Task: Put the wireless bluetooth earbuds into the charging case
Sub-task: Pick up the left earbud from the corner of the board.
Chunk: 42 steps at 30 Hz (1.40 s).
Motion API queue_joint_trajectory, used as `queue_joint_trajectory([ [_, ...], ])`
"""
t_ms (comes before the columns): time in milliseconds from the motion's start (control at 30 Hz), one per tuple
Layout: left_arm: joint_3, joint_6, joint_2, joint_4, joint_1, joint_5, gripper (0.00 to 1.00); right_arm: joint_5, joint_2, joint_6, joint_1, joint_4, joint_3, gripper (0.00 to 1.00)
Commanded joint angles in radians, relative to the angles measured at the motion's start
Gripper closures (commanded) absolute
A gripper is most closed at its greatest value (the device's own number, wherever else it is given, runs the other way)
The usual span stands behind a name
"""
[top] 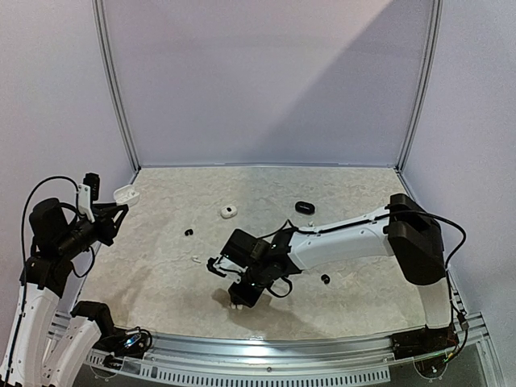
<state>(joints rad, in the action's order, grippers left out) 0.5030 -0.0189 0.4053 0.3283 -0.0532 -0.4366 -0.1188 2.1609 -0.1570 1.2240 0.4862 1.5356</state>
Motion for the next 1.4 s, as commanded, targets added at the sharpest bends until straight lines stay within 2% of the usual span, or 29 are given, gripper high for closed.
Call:
queue_joint_trajectory([
  [0,-0.013,0.012,-0.004,0.01,0.009,-0.001,1.0,-0.029,-0.001,-0.016,0.032,0.052,-0.061,0.74],
  [233,-0.021,0.008,0.0,0.004,0.008,0.002,1.0,-0.048,-0.032,-0.035,0.041,0.051,-0.075,0.79],
  [533,-0.018,0.017,0.0,0.014,0.009,0.002,1.0,-0.087,-0.038,-0.047,0.042,0.055,-0.08,0.78],
  [767,-0.021,0.017,-0.002,0.015,0.008,0.003,1.0,-0.113,-0.049,-0.051,0.046,0.051,-0.089,0.84],
  [933,-0.02,0.039,-0.003,0.019,0.008,0.006,1.0,-0.13,-0.043,-0.059,0.047,0.047,-0.088,0.83],
  [1267,-0.022,0.047,-0.007,0.026,0.008,-0.005,1.0,-0.102,-0.055,-0.05,0.048,0.074,-0.056,0.95],
  [1367,-0.024,0.089,-0.009,0.03,0.008,-0.085,1.0,-0.091,-0.083,-0.03,0.048,0.098,-0.024,0.98],
])
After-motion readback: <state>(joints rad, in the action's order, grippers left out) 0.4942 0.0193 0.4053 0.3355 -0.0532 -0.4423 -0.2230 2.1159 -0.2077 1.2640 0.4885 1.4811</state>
